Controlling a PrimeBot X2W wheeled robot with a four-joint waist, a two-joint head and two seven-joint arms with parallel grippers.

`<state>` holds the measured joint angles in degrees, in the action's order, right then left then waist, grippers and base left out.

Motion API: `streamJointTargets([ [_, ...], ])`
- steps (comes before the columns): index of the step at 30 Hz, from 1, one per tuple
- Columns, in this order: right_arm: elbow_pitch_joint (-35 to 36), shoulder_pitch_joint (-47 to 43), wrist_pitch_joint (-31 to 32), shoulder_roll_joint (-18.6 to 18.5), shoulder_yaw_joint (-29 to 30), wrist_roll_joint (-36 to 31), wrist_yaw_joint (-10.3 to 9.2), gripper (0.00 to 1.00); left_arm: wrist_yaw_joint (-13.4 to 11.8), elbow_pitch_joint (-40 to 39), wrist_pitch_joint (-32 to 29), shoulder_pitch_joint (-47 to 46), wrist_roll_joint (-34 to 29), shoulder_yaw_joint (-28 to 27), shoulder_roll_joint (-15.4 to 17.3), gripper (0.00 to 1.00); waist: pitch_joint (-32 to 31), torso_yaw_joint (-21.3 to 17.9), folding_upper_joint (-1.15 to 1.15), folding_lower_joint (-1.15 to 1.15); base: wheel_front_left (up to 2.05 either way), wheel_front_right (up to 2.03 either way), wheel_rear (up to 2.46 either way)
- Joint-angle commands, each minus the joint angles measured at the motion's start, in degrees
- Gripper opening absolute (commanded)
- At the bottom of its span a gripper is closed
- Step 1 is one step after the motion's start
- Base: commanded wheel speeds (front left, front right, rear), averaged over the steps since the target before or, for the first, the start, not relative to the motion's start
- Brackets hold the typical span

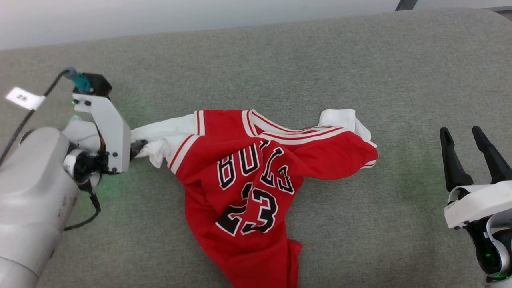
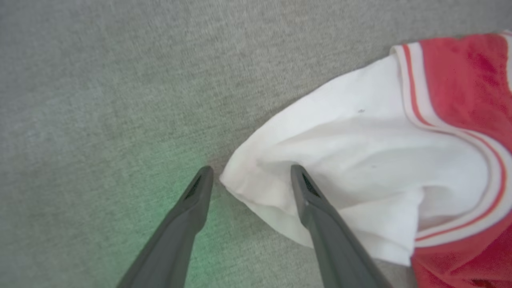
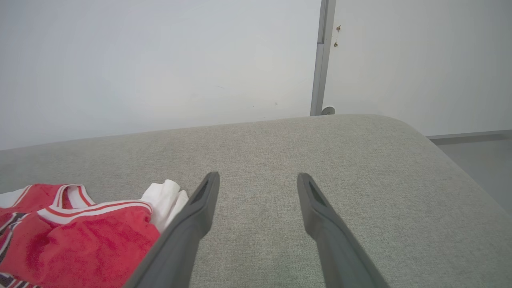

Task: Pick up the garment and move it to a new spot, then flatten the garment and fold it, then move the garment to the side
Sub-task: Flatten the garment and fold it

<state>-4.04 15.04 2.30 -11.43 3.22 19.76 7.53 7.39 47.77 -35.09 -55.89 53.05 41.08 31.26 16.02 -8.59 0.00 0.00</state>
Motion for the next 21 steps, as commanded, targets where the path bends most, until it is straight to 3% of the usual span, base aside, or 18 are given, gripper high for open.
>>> streamJointTargets([
  [1,0.1,0.5,0.1,-0.1,0.0,0.2,-0.09,1.0,0.1,0.4,-0.8,-0.6,0.1,0.8,0.0,1.0,0.1,0.2,0.0,0.0,0.0,0.0,0.0],
  [13,0.1,1.3,2.5,0.0,-0.7,0.6,-0.09,1.0,0.0,5.4,-0.7,-1.6,-0.2,4.8,-1.3,1.0,0.8,1.1,0.0,0.0,0.0,0.0,0.0],
  [15,-0.2,1.7,3.5,-0.3,-1.0,0.8,-0.09,1.0,0.0,6.5,0.0,-1.5,-0.4,5.3,-2.0,0.12,1.1,1.1,0.0,0.0,0.0,0.0,0.0],
  [16,-0.4,1.7,4.3,-0.2,-1.2,1.1,-0.09,1.0,0.0,7.1,0.4,-1.4,0.2,5.3,-2.4,0.0,1.1,1.1,0.0,0.0,0.0,0.0,0.0],
  [21,-0.7,2.4,8.9,-1.2,-3.9,3.0,-0.09,1.0,0.0,10.0,1.4,-1.4,1.2,5.6,-2.6,0.0,1.5,1.3,0.0,0.0,0.0,0.0,0.0],
])
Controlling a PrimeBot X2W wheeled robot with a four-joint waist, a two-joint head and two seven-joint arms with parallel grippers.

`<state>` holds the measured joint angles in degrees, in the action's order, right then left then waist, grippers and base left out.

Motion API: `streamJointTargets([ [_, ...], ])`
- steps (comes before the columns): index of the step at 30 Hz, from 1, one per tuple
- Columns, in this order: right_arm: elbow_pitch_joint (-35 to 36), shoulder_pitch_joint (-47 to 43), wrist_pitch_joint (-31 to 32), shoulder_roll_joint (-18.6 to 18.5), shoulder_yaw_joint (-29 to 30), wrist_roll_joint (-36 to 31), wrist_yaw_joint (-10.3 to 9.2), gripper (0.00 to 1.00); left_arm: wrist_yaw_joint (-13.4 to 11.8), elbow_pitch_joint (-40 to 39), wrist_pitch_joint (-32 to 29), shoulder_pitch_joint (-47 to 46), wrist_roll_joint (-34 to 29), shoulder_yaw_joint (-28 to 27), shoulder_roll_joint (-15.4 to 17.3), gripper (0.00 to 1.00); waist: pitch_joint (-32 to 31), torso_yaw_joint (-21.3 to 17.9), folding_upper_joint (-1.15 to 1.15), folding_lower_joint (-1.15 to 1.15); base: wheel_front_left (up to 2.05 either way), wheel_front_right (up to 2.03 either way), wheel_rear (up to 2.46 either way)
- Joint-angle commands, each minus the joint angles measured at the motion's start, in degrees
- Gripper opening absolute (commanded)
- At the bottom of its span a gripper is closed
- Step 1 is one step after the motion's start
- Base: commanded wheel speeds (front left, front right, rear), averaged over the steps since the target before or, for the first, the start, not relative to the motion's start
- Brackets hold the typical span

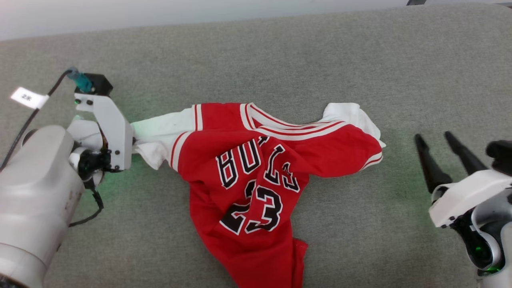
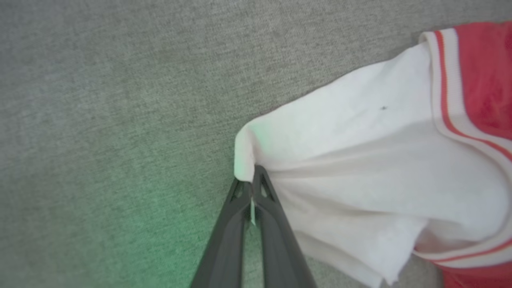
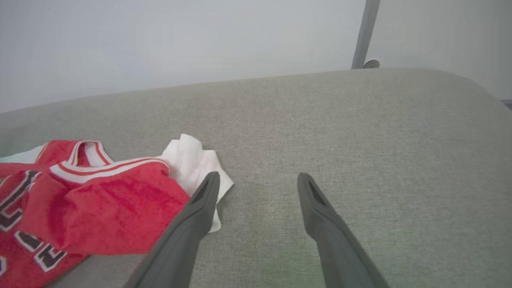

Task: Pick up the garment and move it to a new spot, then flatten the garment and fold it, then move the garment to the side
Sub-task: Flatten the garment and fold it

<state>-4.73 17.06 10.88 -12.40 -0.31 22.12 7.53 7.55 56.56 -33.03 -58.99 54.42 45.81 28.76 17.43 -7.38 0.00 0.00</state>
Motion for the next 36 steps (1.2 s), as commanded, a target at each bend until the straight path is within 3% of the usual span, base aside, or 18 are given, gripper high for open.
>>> streamJointTargets([
  [1,-0.2,0.8,1.5,-0.6,-1.0,1.3,-0.09,1.0,-0.2,1.2,-0.8,1.6,0.0,1.2,0.0,0.0,0.1,0.3,0.0,0.0,0.0,0.0,0.0],
  [9,-4.8,7.6,11.9,-3.4,-5.5,5.8,-0.09,1.0,-0.2,-0.4,-0.7,0.3,2.4,2.8,-0.1,0.0,1.1,2.9,0.0,0.0,0.0,0.0,0.0],
  [24,-27.3,21.3,25.9,-4.4,-13.5,5.9,-0.09,1.0,-0.2,-0.9,1.8,-2.5,5.7,6.5,-2.5,0.0,2.9,7.6,0.0,0.0,0.0,0.0,0.0],
  [25,-28.7,21.6,26.4,-4.4,-13.8,5.6,-0.09,0.55,-0.2,-0.8,2.1,-2.7,6.0,6.6,-2.6,0.0,2.9,7.7,0.0,0.0,0.0,0.0,0.0],
  [26,-30.0,22.0,27.0,-4.1,-14.4,5.4,-0.1,0.0,-0.2,-0.8,2.3,-2.8,6.3,6.8,-2.6,0.0,2.9,7.8,0.0,0.0,0.0,0.0,0.0],
  [36,-31.5,29.3,22.7,-4.7,-13.2,7.6,-0.09,0.0,-0.2,0.1,4.8,-6.9,8.2,7.6,-2.8,0.0,0.5,8.4,0.0,0.0,0.0,0.0,0.0],
])
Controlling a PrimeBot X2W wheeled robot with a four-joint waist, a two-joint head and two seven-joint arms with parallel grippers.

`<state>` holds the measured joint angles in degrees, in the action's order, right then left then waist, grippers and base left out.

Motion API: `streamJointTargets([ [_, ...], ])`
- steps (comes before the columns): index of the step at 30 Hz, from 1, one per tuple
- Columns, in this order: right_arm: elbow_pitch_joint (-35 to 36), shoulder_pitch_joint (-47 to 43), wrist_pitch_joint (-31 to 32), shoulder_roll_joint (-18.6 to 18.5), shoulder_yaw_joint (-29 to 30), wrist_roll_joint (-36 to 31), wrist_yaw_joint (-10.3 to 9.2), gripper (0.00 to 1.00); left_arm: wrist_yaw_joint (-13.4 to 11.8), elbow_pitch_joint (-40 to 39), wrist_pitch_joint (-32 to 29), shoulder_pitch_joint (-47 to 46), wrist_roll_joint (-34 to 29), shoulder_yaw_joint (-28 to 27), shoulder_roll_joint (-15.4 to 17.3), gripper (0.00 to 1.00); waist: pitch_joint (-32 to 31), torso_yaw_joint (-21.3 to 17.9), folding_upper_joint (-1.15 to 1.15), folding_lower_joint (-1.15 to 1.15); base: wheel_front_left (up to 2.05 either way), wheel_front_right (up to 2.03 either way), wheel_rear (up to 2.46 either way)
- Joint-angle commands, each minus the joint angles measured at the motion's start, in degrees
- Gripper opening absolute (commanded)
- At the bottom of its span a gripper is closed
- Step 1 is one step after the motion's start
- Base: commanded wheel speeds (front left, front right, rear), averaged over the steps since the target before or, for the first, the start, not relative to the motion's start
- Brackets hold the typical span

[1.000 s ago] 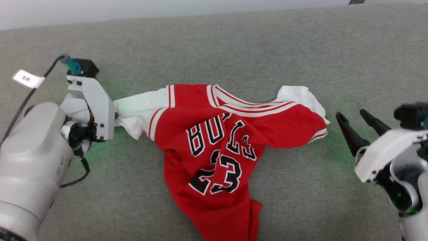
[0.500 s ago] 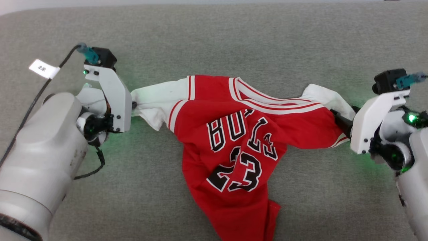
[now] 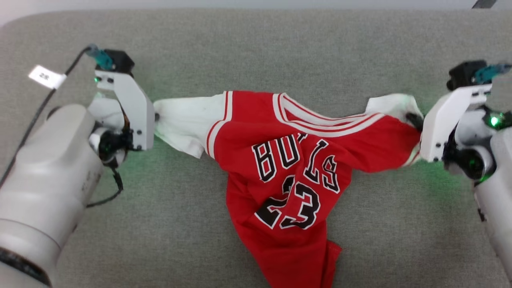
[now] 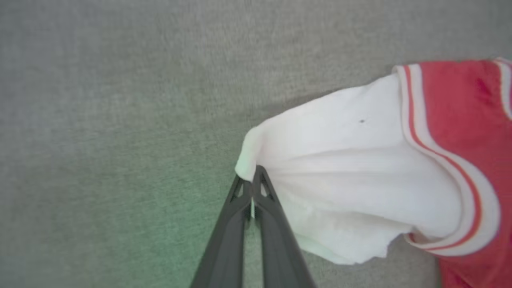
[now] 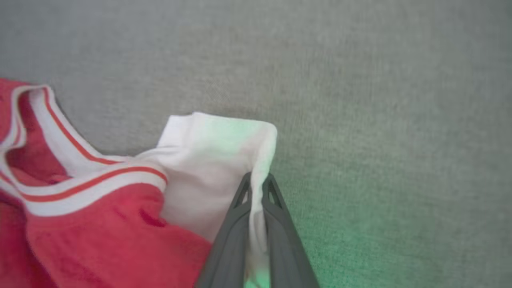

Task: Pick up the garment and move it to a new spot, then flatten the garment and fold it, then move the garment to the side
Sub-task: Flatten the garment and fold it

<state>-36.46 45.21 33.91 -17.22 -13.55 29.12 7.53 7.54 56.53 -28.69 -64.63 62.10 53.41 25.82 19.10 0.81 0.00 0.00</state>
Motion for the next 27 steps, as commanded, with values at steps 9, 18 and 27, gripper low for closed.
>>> streamJointTargets([
  [9,3.0,8.7,-2.4,-1.5,-1.7,3.4,-0.09,0.0,-0.1,0.0,2.8,-7.9,0.1,0.5,0.7,0.0,-7.6,0.7,0.0,0.0,0.0,0.0,0.0],
  [18,2.1,16.4,-7.9,-2.0,-3.3,3.7,-0.09,0.0,-0.1,0.2,7.3,-14.7,-0.3,0.1,2.2,0.0,-13.8,1.3,0.0,0.0,0.0,0.0,0.0],
  [27,-1.0,22.7,-13.3,-1.4,-3.4,4.1,-0.09,0.0,-0.1,1.0,10.9,-19.9,-0.9,-0.1,2.9,0.0,-17.6,1.8,0.0,0.0,0.0,0.0,0.0],
])
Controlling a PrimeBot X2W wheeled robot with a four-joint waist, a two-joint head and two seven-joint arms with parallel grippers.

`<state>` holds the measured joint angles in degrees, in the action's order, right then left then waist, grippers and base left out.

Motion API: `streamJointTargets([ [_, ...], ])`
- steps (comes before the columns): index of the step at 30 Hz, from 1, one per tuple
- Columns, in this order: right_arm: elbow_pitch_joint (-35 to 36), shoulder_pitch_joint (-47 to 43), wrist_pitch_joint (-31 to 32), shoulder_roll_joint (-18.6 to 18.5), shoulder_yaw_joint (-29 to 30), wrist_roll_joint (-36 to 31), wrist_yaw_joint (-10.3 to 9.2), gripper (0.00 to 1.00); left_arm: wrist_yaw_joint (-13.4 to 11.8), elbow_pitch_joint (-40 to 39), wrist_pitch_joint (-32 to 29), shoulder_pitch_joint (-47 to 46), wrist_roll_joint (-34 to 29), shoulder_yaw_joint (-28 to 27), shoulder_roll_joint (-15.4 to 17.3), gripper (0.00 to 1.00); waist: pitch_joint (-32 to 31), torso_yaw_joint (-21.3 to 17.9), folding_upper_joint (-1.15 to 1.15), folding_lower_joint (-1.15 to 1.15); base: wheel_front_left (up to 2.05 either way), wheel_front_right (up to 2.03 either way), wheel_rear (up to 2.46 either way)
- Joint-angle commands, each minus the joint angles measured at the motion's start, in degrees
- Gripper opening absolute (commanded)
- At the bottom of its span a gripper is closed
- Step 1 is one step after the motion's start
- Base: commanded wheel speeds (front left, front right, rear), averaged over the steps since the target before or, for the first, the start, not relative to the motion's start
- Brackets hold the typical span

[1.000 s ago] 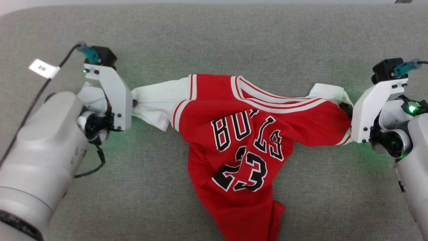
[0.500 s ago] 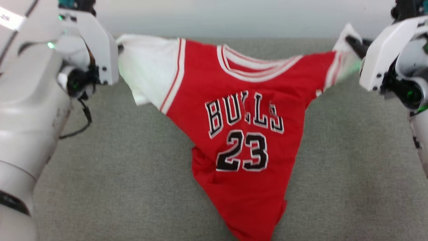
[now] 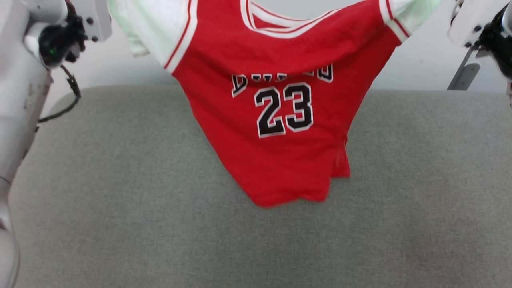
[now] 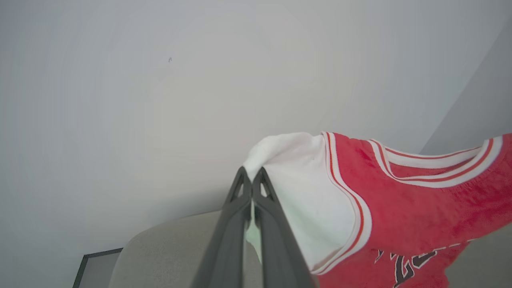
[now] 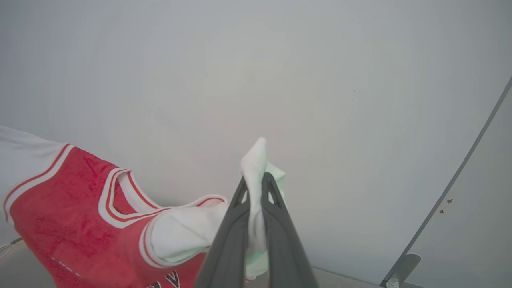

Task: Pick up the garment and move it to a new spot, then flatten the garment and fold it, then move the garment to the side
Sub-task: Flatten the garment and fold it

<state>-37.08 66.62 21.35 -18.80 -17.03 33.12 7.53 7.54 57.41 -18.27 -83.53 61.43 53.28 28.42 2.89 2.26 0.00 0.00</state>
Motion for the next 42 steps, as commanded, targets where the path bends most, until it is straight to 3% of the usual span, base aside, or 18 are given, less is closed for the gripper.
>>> streamJointTargets([
  [1,-0.8,1.7,-0.9,0.2,-0.3,0.1,-0.09,0.0,-0.1,0.1,0.7,-1.4,-0.2,0.0,0.4,0.0,-1.5,0.4,0.0,0.0,0.0,0.0,0.0],
  [7,-2.4,4.4,-2.3,-0.4,-1.5,-0.2,-0.09,0.0,-0.1,0.6,1.6,-4.0,-1.0,0.5,0.6,0.0,0.0,0.6,0.0,0.0,0.0,0.0,0.0],
  [14,-5.3,10.4,-8.2,-0.9,-3.1,-2.8,-0.09,0.0,-0.1,1.1,6.3,-8.7,-2.6,0.7,-0.1,0.0,7.8,0.4,0.0,0.0,0.0,0.0,0.0],
  [24,-13.7,23.1,-25.0,0.5,-3.0,-10.4,-0.09,0.0,-1.1,4.4,17.5,-19.8,-4.9,-1.1,-3.2,0.0,21.3,-0.2,0.0,0.0,0.0,0.0,0.0],
  [30,-18.6,30.0,-35.1,1.0,-2.6,-17.9,-0.09,0.0,-1.5,5.5,29.0,-26.7,-7.6,-1.9,-4.5,0.0,26.7,0.1,0.0,0.0,0.0,0.0,0.0],
  [36,-17.5,29.2,-36.5,1.1,-2.3,-25.4,-0.09,0.0,-1.2,5.3,33.3,-25.4,-8.9,-3.4,-5.6,0.0,28.8,1.2,0.0,0.0,0.0,0.0,0.0],
  [42,-20.5,23.9,-36.6,0.7,-5.6,-24.2,-0.09,0.0,-0.5,6.0,33.5,-18.8,-9.5,-3.3,-5.6,0.0,26.8,2.1,0.0,0.0,0.0,0.0,0.0],
])
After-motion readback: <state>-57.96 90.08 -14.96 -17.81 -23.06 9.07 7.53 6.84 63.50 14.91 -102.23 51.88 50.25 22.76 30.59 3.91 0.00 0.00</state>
